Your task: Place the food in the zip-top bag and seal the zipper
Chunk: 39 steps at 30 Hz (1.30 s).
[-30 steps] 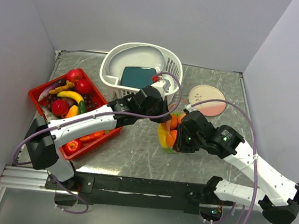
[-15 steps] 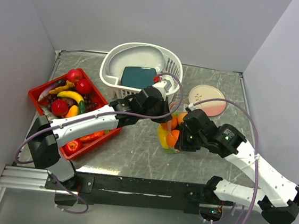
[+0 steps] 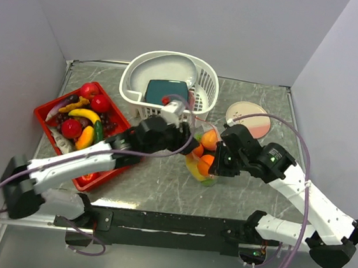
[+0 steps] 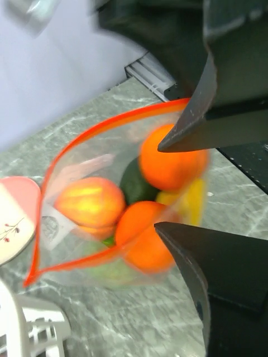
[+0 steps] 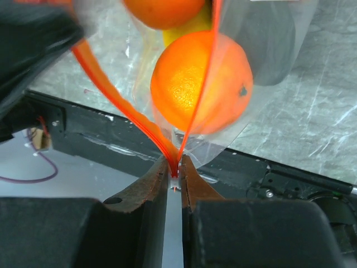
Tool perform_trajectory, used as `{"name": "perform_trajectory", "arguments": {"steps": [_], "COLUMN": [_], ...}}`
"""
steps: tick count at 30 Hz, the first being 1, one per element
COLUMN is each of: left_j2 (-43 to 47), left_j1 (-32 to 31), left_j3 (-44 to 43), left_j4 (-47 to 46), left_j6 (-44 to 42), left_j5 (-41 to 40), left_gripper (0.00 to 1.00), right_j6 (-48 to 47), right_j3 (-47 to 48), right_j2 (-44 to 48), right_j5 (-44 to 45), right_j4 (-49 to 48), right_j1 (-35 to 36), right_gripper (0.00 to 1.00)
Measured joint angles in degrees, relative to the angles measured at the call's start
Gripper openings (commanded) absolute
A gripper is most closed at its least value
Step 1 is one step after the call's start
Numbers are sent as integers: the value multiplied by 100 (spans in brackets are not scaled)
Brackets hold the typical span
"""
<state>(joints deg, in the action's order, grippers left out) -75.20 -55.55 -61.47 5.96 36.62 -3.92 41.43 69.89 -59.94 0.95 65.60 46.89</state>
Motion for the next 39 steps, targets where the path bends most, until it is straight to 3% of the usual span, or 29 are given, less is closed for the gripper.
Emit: {"name": "perform_trajectory", "arguments": {"steps": [6, 13, 18, 20, 27, 39], "left_j2": [1567, 1609, 1615, 1615, 1624, 1338], "left_j1": [-133, -295, -555, -647, -896, -1340], "left_j3": [1504, 1661, 1976, 2087, 2098, 1985], "left_j4": [-850, -1145, -1541, -1569, -1727, -1834], "left_j6": [70, 4, -61, -105, -258, -645], "left_j5": [-297, -343, -286, -286, -402, -1003], "left_gripper": [55, 34, 30, 30, 45, 47], "right_j6": [70, 120, 168, 184, 225, 413], "right_j3": [404, 761, 1051, 1296, 1794, 1781], "right_j2": [-393, -796, -903, -1032, -1438, -1526], "right_j5": [-382, -686, -817, -874, -1078, -1438], "right_j4": [92, 116, 164, 199, 214, 214], "right_j1": [-280, -402, -581, -647, -732, -903], "right_gripper": [0, 0, 0, 0, 0, 0]}}
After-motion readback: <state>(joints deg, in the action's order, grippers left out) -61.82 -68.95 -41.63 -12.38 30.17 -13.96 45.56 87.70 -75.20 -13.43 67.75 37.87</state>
